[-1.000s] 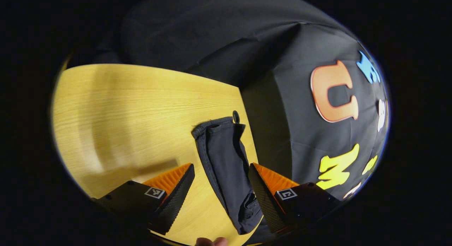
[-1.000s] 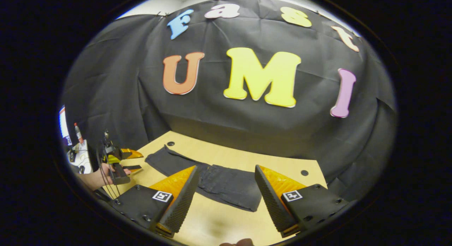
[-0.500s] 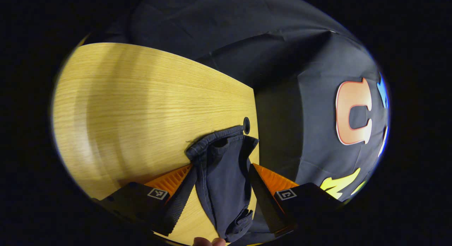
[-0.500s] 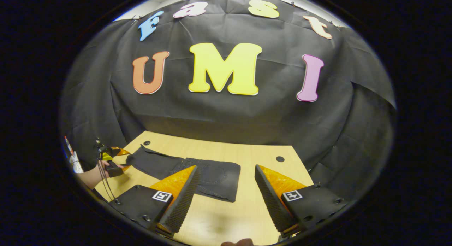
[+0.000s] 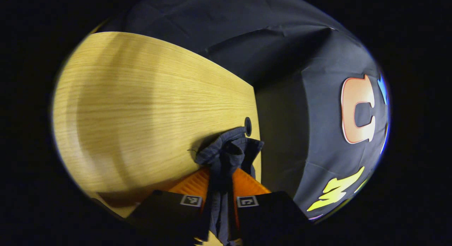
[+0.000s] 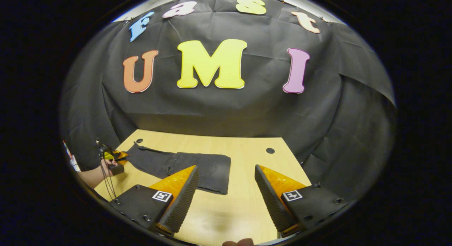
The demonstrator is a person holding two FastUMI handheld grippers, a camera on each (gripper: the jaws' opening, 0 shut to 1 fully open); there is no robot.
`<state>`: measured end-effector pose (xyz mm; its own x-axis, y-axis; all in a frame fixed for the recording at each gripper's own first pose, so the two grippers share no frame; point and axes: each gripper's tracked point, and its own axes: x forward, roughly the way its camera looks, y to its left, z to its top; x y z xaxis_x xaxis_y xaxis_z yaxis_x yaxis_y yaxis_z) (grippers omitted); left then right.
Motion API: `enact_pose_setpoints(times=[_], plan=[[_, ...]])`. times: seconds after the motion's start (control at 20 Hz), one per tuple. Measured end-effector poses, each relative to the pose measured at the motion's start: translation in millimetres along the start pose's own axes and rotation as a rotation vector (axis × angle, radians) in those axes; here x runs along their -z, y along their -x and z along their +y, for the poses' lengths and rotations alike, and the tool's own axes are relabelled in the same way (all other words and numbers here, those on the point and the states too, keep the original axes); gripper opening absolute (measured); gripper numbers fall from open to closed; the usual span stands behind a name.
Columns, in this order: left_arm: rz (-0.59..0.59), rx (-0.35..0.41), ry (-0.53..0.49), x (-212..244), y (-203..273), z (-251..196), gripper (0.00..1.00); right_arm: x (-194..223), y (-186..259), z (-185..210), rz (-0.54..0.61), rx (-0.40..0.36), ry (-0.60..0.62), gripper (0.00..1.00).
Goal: Grasp the waist and the cuffs of the jeans and fold them to make the two legs overlap; first hold the waist and fold one-third of the jeans toward the cuffs, then hold the cuffs and fold the remaining one-third in the same direction to finish folding.
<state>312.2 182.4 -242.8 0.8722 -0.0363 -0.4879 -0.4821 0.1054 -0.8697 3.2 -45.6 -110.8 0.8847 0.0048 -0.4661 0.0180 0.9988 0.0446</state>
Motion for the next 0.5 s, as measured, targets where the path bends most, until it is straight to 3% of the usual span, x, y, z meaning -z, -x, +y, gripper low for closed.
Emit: enact_pose_setpoints(times=[0.05, 0.15, 0.5], plan=[[-0.004, -0.007, 0.0, 0, 1, 1, 0.15, 1, 3, -1, -0.001, 0.001, -0.005, 0.95], [-0.006, -0.012, -0.019, 4, 7, -4, 0.11, 4, 8, -3, -0.005, 0.0, -0.016, 0.95], [0.0, 0.191, -0.262, 49, 65, -132, 0.07, 0, 33, -15, -0.072, -0.009, -0.061, 0.95]])
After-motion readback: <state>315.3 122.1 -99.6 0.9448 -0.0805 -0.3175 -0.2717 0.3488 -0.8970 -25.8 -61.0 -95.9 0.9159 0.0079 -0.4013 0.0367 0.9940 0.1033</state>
